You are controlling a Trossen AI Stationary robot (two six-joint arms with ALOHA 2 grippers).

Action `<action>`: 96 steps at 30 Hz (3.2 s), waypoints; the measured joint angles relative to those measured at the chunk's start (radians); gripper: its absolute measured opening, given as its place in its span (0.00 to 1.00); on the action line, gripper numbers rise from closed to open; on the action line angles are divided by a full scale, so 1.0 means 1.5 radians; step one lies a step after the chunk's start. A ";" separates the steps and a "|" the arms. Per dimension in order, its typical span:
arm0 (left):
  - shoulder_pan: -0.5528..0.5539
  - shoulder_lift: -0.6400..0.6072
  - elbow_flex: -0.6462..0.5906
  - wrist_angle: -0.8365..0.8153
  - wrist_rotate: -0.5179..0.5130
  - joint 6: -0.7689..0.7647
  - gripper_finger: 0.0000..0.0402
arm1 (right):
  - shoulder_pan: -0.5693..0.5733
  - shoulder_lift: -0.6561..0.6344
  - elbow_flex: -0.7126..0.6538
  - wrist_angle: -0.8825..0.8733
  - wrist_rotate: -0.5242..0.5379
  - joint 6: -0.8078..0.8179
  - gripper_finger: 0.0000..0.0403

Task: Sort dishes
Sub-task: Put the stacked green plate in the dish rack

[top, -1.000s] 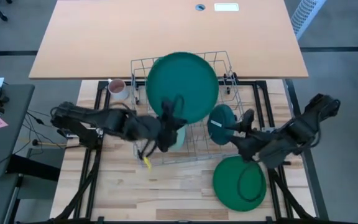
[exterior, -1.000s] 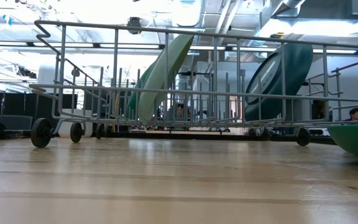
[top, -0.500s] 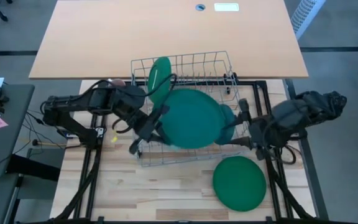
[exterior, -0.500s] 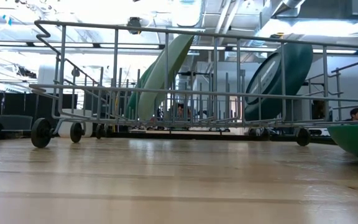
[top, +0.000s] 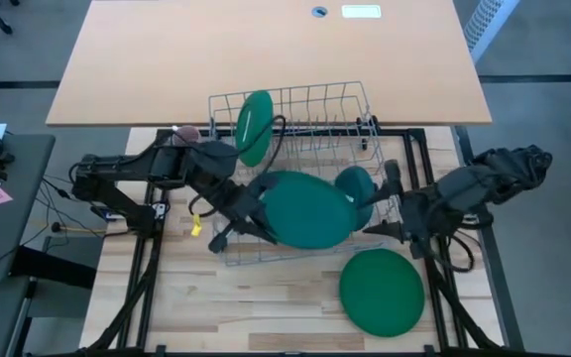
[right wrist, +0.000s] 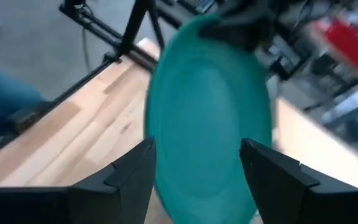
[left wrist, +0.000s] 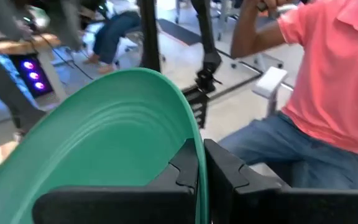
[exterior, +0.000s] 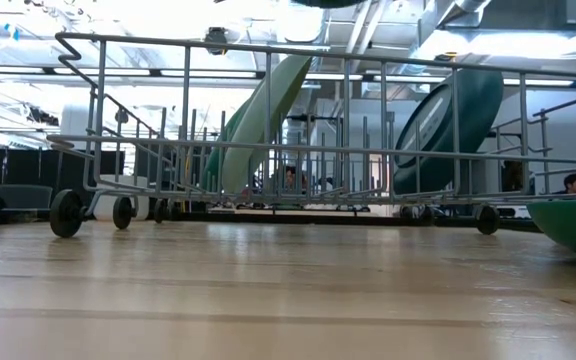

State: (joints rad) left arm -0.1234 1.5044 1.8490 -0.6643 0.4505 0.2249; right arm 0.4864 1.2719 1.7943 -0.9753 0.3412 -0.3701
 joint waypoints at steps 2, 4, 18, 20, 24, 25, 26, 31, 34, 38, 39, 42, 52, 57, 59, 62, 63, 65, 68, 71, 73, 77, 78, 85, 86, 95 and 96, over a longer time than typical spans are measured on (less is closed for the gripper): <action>-0.001 0.004 0.000 -0.002 0.001 0.026 0.01 | -0.019 0.005 0.000 -0.023 -0.051 0.036 0.59; -0.002 0.004 0.000 -0.011 0.012 0.056 0.01 | -0.036 0.008 0.000 -0.049 -0.114 0.059 0.59; -0.028 0.048 0.001 0.167 0.132 -0.099 0.02 | 0.132 0.017 0.000 -0.052 0.158 -0.371 0.59; -0.029 0.059 0.001 0.183 0.129 -0.134 0.02 | 0.157 0.023 0.000 -0.041 0.174 -0.450 0.59; -0.023 0.080 0.001 0.190 0.097 -0.197 0.02 | 0.180 0.045 0.000 -0.053 0.176 -0.557 0.59; -0.020 0.086 0.001 0.189 0.097 -0.211 0.02 | 0.185 0.053 0.000 -0.059 0.176 -0.576 0.58; -0.017 0.094 0.001 0.189 0.097 -0.224 0.02 | 0.188 0.065 0.000 -0.068 0.177 -0.594 0.58; 0.015 0.124 0.001 0.179 0.120 -0.331 0.02 | 0.203 0.148 -0.001 -0.097 0.272 -0.660 0.52; 0.033 0.124 0.000 0.141 0.150 -0.385 0.02 | 0.209 0.198 -0.001 -0.096 0.391 -0.661 0.50; 0.038 0.118 0.000 0.139 0.174 -0.415 0.02 | 0.210 0.236 -0.001 -0.097 0.513 -0.662 0.50; 0.039 0.116 0.000 0.139 0.189 -0.427 0.02 | 0.214 0.237 -0.001 -0.101 0.512 -0.662 0.51; 0.042 0.113 0.001 0.137 0.233 -0.452 0.01 | 0.234 0.230 -0.001 -0.082 0.508 -0.678 0.52; 0.058 0.119 0.001 0.071 0.407 -0.517 0.01 | 0.276 0.192 0.000 0.044 0.435 -0.815 0.64; 0.063 0.122 0.001 0.071 0.413 -0.529 0.01 | 0.246 0.223 0.000 0.089 0.388 -0.891 0.68; 0.063 0.123 0.001 0.069 0.412 -0.521 0.01 | 0.235 0.240 0.000 0.122 0.383 -0.919 0.69; 0.063 0.123 0.001 0.058 0.415 -0.502 0.01 | 0.223 0.261 -0.001 0.164 0.375 -0.962 0.69; 0.063 0.123 0.001 0.051 0.418 -0.498 0.01 | 0.220 0.267 0.000 0.180 0.366 -0.977 0.69; 0.063 0.123 0.001 0.043 0.431 -0.496 0.01 | 0.216 0.279 0.000 0.210 0.359 -1.009 0.69; 0.063 0.123 0.001 0.030 0.446 -0.497 0.01 | 0.215 0.294 0.000 0.248 0.357 -1.068 0.69; 0.063 0.123 0.001 0.025 0.448 -0.502 0.01 | 0.208 0.303 0.000 0.281 0.354 -1.121 0.69; 0.063 0.123 0.001 0.024 0.447 -0.512 0.01 | 0.203 0.313 0.000 0.297 0.353 -1.143 0.69; 0.062 0.123 0.001 0.023 0.435 -0.512 0.01 | 0.181 0.337 0.000 0.297 0.347 -1.158 0.69; 0.061 0.123 0.001 0.022 0.433 -0.512 0.01 | 0.176 0.343 0.000 0.296 0.347 -1.158 0.69; 0.060 0.123 0.001 0.016 0.430 -0.512 0.02 | 0.158 0.368 0.000 0.330 0.368 -1.194 0.67; 0.060 0.123 0.001 0.017 0.430 -0.511 0.02 | 0.159 0.368 0.000 0.333 0.368 -1.202 0.66; 0.060 0.123 0.001 0.015 0.458 -0.526 0.04 | 0.189 0.367 0.000 0.335 0.370 -1.225 0.37; 0.060 0.123 0.001 0.016 0.460 -0.521 0.04 | 0.192 0.367 0.000 0.334 0.370 -1.225 0.33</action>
State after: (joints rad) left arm -0.0338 1.6882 1.8503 -0.6405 1.1411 -0.5568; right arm 0.7740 1.8221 1.7943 -0.4739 0.8965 -2.2082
